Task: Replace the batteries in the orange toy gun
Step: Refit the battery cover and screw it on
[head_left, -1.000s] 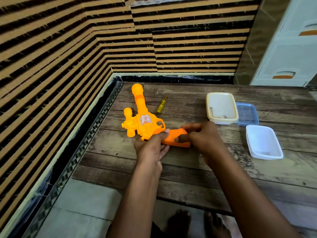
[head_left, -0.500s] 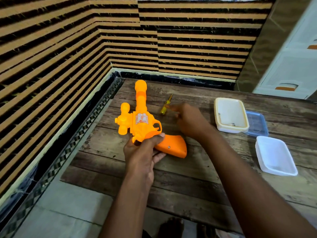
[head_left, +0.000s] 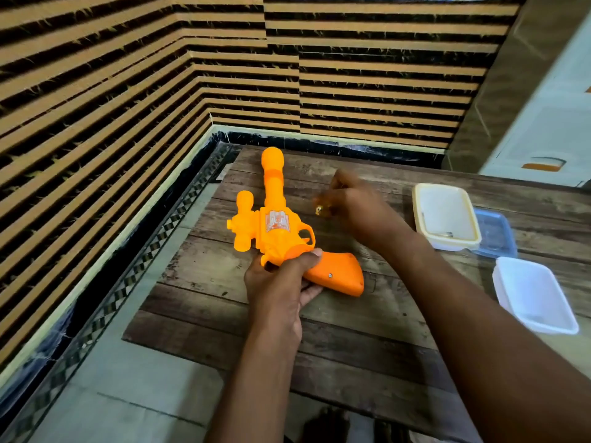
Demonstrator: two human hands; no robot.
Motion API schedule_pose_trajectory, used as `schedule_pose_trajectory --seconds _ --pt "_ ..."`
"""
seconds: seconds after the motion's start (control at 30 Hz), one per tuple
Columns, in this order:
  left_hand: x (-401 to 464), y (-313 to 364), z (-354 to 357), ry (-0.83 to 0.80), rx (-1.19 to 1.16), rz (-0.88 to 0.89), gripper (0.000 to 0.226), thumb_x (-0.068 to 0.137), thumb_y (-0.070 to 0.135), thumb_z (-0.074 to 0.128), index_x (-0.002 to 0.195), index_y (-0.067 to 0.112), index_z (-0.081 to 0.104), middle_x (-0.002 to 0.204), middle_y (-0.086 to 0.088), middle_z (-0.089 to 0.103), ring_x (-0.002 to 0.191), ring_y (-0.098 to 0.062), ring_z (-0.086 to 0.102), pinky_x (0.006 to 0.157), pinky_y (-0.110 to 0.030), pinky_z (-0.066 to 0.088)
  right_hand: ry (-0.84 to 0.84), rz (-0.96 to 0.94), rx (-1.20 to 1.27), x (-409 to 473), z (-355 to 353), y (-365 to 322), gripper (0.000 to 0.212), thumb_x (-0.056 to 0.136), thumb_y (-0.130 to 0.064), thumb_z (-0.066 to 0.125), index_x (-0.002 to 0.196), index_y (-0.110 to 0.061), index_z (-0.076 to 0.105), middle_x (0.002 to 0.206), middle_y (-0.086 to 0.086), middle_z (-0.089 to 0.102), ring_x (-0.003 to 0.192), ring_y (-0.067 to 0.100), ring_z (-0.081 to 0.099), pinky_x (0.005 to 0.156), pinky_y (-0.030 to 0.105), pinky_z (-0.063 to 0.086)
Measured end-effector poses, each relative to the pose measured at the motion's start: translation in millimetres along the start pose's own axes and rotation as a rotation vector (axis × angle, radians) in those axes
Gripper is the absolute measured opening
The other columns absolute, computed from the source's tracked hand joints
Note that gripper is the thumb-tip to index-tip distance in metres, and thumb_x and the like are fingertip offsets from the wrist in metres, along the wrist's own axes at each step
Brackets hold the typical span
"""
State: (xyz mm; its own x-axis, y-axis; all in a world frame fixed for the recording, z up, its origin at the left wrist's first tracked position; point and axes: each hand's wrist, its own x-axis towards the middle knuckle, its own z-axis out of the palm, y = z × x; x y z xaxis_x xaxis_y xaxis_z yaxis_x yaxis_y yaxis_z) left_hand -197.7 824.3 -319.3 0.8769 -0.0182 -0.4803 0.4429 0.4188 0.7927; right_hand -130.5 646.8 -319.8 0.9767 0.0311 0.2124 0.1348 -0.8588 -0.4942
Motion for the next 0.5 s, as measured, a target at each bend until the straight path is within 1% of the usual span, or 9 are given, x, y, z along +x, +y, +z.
schedule_pose_trajectory --seconds 0.03,0.1,0.17,0.2,0.27,0.33,0.37,0.43,0.5 --pt "-0.8 0.2 0.3 -0.006 -0.010 -0.002 0.051 0.076 -0.004 0.083 0.120 0.017 0.067 0.111 -0.010 0.076 0.100 -0.032 0.074 0.062 -0.040 0.065 0.095 0.014 0.068 -6.8 -3.1 -4.7 0.012 0.091 -0.022 0.072 0.097 -0.014 0.064 0.087 0.005 0.058 0.077 0.024 0.058 0.070 0.044 0.050" --pt "-2.8 0.7 2.1 -0.018 -0.026 0.000 0.053 0.077 -0.003 0.083 0.123 0.018 0.067 0.113 -0.009 0.076 0.101 -0.031 0.074 0.062 -0.040 0.065 0.323 -0.077 0.077 -25.9 -13.9 -21.1 0.015 0.093 -0.001 0.071 0.108 -0.002 0.072 0.099 0.011 0.062 0.083 0.015 0.059 0.072 0.024 0.055" --pt "-4.3 0.3 4.4 -0.027 -0.030 0.004 0.055 0.078 -0.002 0.083 0.126 0.019 0.066 0.115 -0.009 0.076 0.102 -0.030 0.074 0.060 -0.037 0.064 0.473 -0.165 0.134 -51.3 -24.6 -35.9 0.022 0.094 0.011 0.065 0.112 0.002 0.072 0.107 0.016 0.067 0.092 0.012 0.063 0.080 0.015 0.057" --pt "-4.7 -0.9 5.8 -0.030 -0.032 -0.001 0.056 0.078 -0.002 0.082 0.127 0.019 0.066 0.115 -0.010 0.076 0.103 -0.030 0.074 0.059 -0.036 0.063 0.495 -0.151 0.224 -64.4 -29.5 -41.6 0.023 0.096 0.010 0.062 0.115 -0.001 0.069 0.106 0.013 0.071 0.092 0.008 0.066 0.082 0.015 0.058" --pt "-6.8 -3.7 9.4 -0.032 -0.031 -0.015 0.052 0.079 -0.003 0.080 0.126 0.017 0.067 0.115 -0.011 0.076 0.103 -0.029 0.074 0.058 -0.035 0.063 0.527 -0.068 0.392 -85.2 -33.5 -50.4 0.019 0.103 0.002 0.055 0.117 -0.010 0.060 0.101 0.005 0.075 0.093 0.005 0.073 0.083 0.032 0.063" --pt "-8.0 -8.0 12.6 -0.030 -0.015 -0.018 0.047 0.080 -0.004 0.079 0.122 0.014 0.069 0.112 -0.012 0.076 0.102 -0.029 0.074 0.058 -0.036 0.063 0.556 0.009 0.529 -102.3 -34.0 -55.4 0.013 0.107 -0.006 0.048 0.112 -0.018 0.051 0.097 0.004 0.076 0.093 0.014 0.077 0.079 0.049 0.064" --pt "-7.9 -10.3 13.5 -0.032 -0.003 -0.025 0.043 0.081 -0.004 0.079 0.119 0.013 0.069 0.111 -0.012 0.076 0.102 -0.030 0.073 0.060 -0.038 0.063 0.571 0.027 0.614 -109.6 -34.4 -58.3 0.011 0.109 -0.008 0.045 0.112 -0.019 0.047 0.096 0.006 0.076 0.091 0.020 0.078 0.079 0.052 0.064" --pt "-7.1 -13.8 15.0 -0.042 0.014 -0.056 0.037 0.083 -0.004 0.077 0.116 0.011 0.069 0.109 -0.013 0.075 0.099 -0.030 0.073 0.065 -0.041 0.063 0.585 0.061 0.814 -122.9 -35.4 -63.6 0.007 0.112 -0.008 0.041 0.117 -0.014 0.040 0.098 0.013 0.075 0.089 0.031 0.078 0.078 0.051 0.065" --pt "-5.4 -15.2 16.4 -0.057 0.012 -0.090 0.037 0.084 -0.005 0.076 0.117 0.007 0.068 0.110 -0.016 0.076 0.095 -0.028 0.074 0.065 -0.042 0.063 0.580 0.145 0.996 -132.0 -34.4 -64.4 0.012 0.112 -0.006 0.042 0.122 -0.010 0.036 0.101 0.019 0.075 0.090 0.039 0.078 0.076 0.050 0.066"
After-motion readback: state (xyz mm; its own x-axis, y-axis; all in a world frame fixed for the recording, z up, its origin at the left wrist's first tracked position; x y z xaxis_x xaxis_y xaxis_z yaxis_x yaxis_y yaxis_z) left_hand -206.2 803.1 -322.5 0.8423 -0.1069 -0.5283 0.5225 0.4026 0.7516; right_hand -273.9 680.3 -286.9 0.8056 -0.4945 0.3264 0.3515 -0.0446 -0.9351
